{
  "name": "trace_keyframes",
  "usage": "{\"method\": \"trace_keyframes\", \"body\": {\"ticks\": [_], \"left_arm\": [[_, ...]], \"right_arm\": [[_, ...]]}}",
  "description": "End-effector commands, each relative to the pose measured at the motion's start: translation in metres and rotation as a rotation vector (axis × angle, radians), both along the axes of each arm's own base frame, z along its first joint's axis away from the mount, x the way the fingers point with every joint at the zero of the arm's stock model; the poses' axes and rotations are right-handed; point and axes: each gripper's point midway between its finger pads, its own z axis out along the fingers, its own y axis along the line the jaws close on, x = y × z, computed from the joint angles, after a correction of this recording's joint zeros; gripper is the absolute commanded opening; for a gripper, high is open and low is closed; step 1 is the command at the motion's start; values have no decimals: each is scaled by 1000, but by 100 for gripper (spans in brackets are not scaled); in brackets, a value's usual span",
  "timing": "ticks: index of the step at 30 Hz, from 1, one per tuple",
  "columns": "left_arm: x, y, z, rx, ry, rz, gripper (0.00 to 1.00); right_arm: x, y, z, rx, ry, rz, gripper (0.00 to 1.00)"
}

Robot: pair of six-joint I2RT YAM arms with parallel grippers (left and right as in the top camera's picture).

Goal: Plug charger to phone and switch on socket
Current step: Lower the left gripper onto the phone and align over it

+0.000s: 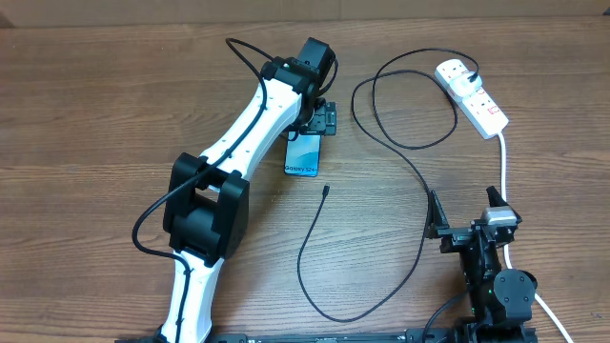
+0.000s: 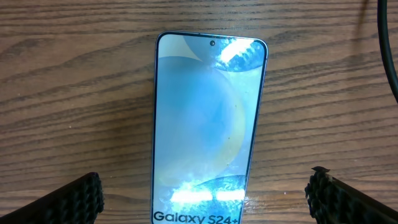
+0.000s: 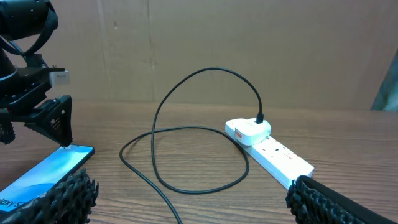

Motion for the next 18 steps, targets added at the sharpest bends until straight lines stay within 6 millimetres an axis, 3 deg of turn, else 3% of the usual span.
{"method": "trace_keyframes", "body": {"ticks": [1,18], "left_arm": [[-3,-3,-9,6,19,-28,100],[-1,-3,-11,15,14,-46,100]], "right_arm": [[0,-3,-2,-1,-1,-17,100],[0,-3,-2,-1,-1,-17,100]]}}
